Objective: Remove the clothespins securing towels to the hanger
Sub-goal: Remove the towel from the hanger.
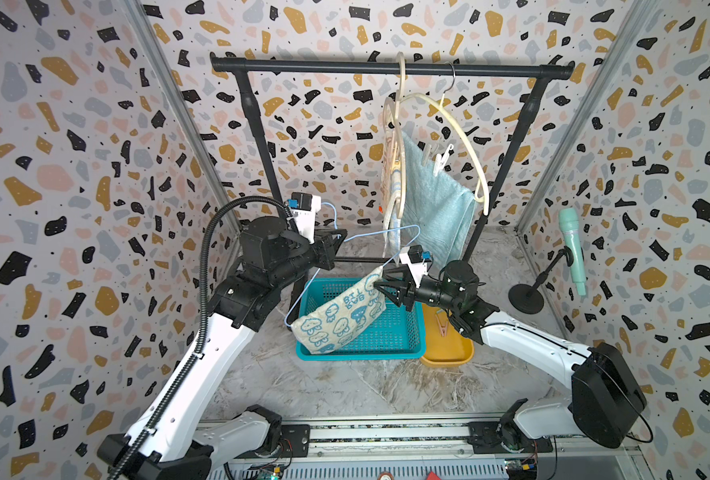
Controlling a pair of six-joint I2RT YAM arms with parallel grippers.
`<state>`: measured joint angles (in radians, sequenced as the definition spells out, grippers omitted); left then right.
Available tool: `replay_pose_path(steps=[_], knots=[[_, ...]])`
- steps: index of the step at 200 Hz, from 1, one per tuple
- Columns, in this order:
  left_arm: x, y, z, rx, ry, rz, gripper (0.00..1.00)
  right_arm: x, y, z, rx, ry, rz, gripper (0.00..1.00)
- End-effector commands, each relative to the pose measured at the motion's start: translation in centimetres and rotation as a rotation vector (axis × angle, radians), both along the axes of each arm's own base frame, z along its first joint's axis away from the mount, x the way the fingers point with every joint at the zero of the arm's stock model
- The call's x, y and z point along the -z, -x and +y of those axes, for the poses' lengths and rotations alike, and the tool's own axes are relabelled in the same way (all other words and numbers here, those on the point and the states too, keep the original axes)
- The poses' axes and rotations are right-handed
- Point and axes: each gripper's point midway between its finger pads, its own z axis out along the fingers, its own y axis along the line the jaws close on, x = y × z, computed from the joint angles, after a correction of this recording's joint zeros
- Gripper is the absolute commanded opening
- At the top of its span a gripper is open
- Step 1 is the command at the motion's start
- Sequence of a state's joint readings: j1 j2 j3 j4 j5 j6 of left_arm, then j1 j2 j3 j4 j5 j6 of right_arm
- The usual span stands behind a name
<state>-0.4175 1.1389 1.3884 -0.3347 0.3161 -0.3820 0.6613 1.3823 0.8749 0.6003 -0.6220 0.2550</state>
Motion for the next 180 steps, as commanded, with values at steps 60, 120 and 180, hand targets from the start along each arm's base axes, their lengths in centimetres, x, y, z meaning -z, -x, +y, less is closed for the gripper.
replay_pose_path(steps=[60,120,180], knots=[[-2.5,0.3,-0.4,0.021,0.043,-0.074,0.0,-2.6,0.3,1.2,-0.066,-0.046,-0.047,0.45],[-2.2,0.1,-0.5,0.021,0.041,-0.072,0.0,-2.5,-1.0,1.4,-0.022,-0.044,-0.036,0.22],[-2.0,-0.2,-0.2,-0.002,0.035,-0.07,0.0,-2.6,-1.4,1.2,0.005,-0.05,-0.021,0.0]])
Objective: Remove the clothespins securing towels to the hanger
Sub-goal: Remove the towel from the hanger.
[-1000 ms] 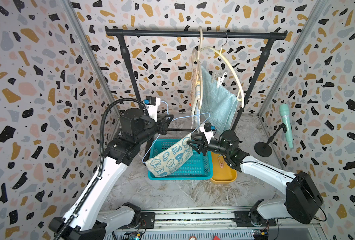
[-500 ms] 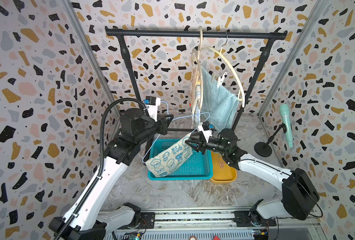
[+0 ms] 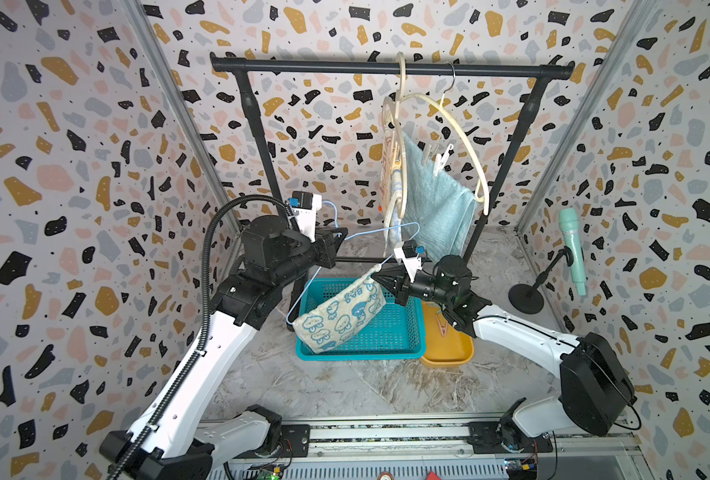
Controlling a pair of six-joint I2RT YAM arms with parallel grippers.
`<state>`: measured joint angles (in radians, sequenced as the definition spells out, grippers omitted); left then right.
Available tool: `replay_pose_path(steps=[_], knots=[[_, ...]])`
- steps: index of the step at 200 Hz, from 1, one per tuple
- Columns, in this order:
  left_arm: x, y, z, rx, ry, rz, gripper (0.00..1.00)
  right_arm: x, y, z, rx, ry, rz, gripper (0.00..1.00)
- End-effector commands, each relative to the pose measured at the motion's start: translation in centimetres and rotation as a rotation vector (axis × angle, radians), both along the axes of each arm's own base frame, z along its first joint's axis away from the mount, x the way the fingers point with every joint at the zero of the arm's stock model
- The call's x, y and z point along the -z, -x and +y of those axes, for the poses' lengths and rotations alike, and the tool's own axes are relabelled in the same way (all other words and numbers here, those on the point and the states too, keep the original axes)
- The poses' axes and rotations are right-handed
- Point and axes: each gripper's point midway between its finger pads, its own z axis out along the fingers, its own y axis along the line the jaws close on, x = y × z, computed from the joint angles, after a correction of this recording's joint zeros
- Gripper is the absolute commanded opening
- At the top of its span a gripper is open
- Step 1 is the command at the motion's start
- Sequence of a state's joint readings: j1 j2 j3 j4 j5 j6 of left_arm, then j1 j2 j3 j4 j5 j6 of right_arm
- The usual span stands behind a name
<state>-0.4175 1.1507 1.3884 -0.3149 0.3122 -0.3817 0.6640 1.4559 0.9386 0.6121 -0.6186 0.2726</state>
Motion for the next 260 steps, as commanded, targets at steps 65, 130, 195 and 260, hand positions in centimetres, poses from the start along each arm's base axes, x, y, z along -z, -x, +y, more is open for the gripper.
replay_pose_path(steps=[65,130,195,260], knots=[[-0.2,-0.7,0.8,-0.068,0.025,-0.044,0.0,-3.5,1.7,0.0,-0.024,-0.05,-0.045,0.0],[1.0,-1.5,2.1,-0.156,-0.002,-0.043,0.0,-5.4,3.4,-1.2,-0.023,-0.077,-0.07,0.0],[1.5,-1.8,2.8,-0.197,-0.015,-0.051,0.0,-6.9,4.7,-2.9,0.009,-0.094,-0.104,0.0],[1.9,-2.1,3.4,-0.236,-0.023,-0.053,0.0,-8.1,5.7,-4.2,0.037,-0.102,-0.134,0.0]])
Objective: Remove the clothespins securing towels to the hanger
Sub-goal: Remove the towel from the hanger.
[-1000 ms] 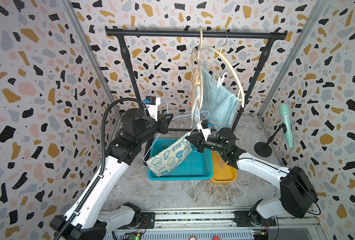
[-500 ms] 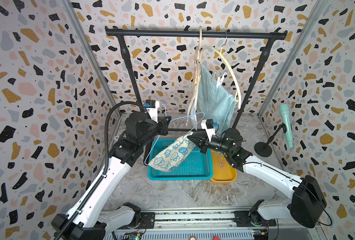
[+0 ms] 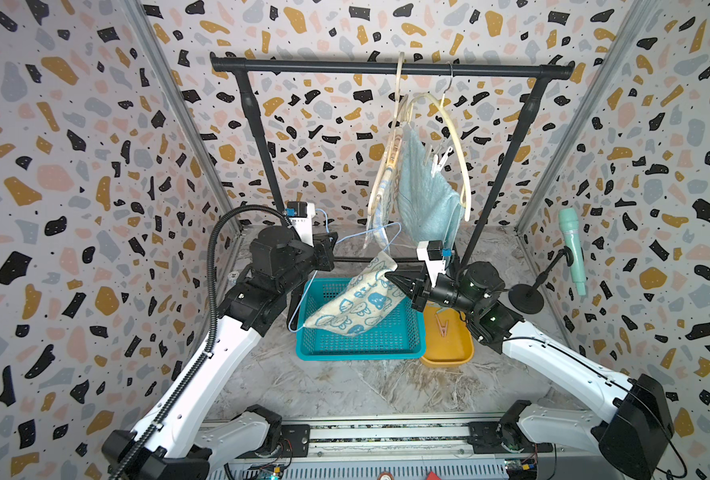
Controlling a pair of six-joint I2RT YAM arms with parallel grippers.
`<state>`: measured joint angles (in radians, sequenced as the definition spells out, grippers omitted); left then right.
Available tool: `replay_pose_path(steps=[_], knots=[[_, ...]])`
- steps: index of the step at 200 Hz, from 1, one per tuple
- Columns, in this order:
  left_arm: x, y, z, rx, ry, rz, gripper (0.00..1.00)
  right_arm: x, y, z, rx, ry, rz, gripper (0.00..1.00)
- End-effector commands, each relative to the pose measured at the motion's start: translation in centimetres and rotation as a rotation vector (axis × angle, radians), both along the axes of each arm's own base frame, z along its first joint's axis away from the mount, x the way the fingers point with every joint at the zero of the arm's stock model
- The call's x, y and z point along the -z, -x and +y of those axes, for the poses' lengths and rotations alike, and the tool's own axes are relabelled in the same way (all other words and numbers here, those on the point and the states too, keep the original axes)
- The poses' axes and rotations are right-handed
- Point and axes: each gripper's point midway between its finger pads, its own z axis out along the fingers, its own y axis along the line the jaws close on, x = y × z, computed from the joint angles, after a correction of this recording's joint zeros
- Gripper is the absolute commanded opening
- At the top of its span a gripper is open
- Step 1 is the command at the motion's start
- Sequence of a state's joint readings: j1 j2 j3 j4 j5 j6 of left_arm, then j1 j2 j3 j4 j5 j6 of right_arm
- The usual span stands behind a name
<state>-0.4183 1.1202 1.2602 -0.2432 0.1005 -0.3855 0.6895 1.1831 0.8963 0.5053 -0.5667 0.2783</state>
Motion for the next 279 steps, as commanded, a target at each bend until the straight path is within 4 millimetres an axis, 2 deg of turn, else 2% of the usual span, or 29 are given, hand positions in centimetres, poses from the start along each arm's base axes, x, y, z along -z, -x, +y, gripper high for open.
replay_pose_path(steps=[1,56,168,279], knots=[[-1.4,0.1,0.5,-0.028,0.013,-0.066,0.0,-1.5,0.9,-0.8,0.012,-0.021,-0.044,0.0],[-0.9,-0.1,1.0,-0.058,0.002,-0.064,0.0,-2.4,1.5,-1.6,0.028,-0.03,-0.063,0.0],[-1.2,0.0,1.8,-0.097,-0.005,-0.083,0.0,-5.2,3.2,-4.0,0.08,-0.065,-0.129,0.0],[-2.5,0.7,3.2,-0.152,-0.023,-0.114,0.0,-7.9,5.1,-6.5,0.133,-0.1,-0.211,0.0]])
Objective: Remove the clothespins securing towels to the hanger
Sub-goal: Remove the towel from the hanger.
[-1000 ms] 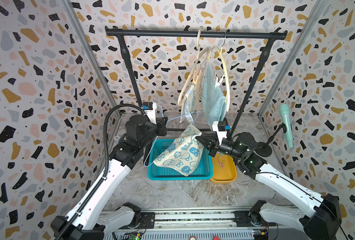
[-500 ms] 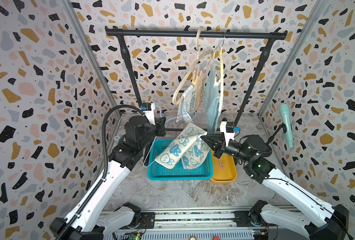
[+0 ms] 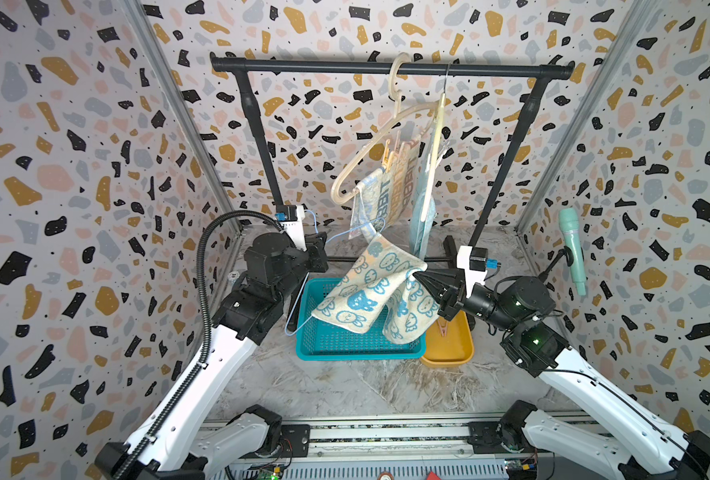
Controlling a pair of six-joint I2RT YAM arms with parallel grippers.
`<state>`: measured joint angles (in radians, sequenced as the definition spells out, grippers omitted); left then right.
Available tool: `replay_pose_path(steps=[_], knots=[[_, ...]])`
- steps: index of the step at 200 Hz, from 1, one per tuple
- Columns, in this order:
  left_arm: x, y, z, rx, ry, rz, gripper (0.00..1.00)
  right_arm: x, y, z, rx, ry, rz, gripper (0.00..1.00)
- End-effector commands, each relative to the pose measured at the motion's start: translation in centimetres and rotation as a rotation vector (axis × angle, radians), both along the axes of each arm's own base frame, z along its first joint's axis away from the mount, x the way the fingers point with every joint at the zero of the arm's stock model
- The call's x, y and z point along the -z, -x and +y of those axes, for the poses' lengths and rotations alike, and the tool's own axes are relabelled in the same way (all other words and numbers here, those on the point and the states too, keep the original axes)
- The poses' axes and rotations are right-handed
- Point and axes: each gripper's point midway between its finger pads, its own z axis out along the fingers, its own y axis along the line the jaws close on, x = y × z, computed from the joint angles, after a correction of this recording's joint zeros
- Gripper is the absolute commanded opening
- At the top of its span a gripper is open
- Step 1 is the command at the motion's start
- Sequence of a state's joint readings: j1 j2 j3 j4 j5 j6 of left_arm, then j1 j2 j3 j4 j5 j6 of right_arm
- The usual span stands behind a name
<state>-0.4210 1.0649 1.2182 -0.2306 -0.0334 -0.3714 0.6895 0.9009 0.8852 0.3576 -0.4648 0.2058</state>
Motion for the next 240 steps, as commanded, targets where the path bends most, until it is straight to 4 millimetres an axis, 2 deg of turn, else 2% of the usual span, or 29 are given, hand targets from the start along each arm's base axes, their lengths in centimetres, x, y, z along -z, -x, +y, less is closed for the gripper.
replay_pose_path(steps=[1,163,205,240], knots=[[-2.2,0.4,0.7,-0.024,-0.004,-0.074,0.0,-1.9,0.9,-1.1,0.023,-0.031,-0.061,0.0],[-3.2,1.1,2.8,-0.111,-0.066,-0.104,0.0,-4.2,2.4,-3.1,0.078,-0.036,-0.135,0.0],[-4.0,1.8,3.5,-0.13,-0.088,-0.12,0.0,-4.4,2.5,-3.2,0.082,-0.029,-0.142,0.0],[-4.8,2.6,3.3,-0.1,-0.099,-0.138,0.0,-4.5,2.4,-3.1,0.079,-0.026,-0.144,0.0]])
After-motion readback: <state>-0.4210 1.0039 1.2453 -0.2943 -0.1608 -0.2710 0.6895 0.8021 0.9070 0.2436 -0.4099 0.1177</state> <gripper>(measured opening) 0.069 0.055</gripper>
